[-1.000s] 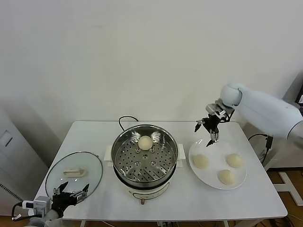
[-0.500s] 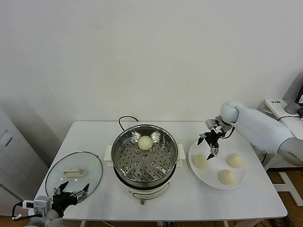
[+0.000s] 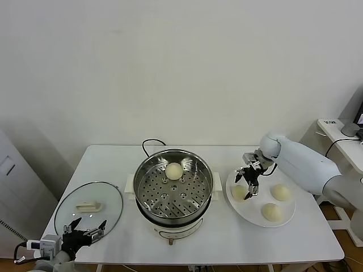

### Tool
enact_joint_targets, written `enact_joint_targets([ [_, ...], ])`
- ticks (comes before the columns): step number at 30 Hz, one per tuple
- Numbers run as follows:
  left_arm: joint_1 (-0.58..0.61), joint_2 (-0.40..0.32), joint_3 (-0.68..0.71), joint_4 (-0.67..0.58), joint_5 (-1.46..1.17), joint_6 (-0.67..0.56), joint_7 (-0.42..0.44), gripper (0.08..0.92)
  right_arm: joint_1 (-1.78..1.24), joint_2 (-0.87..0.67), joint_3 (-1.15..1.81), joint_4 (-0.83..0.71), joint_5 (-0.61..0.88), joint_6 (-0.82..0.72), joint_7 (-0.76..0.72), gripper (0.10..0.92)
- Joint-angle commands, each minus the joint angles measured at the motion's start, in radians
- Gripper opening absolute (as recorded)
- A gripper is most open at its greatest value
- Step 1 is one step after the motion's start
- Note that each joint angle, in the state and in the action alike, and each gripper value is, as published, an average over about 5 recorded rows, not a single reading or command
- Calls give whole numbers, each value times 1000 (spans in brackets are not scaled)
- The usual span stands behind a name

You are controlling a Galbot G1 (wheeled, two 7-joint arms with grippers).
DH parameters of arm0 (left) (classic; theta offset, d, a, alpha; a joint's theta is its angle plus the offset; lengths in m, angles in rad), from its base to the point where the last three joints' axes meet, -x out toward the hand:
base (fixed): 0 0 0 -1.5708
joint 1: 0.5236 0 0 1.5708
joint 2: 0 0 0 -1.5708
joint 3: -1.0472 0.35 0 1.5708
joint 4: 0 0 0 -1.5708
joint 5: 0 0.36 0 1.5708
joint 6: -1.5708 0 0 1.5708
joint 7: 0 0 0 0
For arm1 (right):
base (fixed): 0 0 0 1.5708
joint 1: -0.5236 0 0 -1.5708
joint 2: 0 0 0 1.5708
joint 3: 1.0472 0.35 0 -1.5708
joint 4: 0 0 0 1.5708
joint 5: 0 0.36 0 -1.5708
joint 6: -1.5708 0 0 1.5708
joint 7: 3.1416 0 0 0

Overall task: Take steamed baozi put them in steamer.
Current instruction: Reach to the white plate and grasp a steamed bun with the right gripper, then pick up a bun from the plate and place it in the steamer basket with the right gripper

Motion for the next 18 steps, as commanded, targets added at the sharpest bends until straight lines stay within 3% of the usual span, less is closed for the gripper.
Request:
enact_joint_targets([
  [1,1,0,-1,2,1,1,-1,823,-28,7,23,-13,-16,-4,8,687],
  [8,5,0,-3,2,2,2,-2,823,-37,-1,38,2,-20,-1,20,546],
  [14,7,-6,-5,-10,3,8,-4,823,22,-33,-4,50,9,-8,13,526],
  [18,7,-12,-6,-13,8,11,-6,823,148,-88,-128,148,105,-43,-16,526],
])
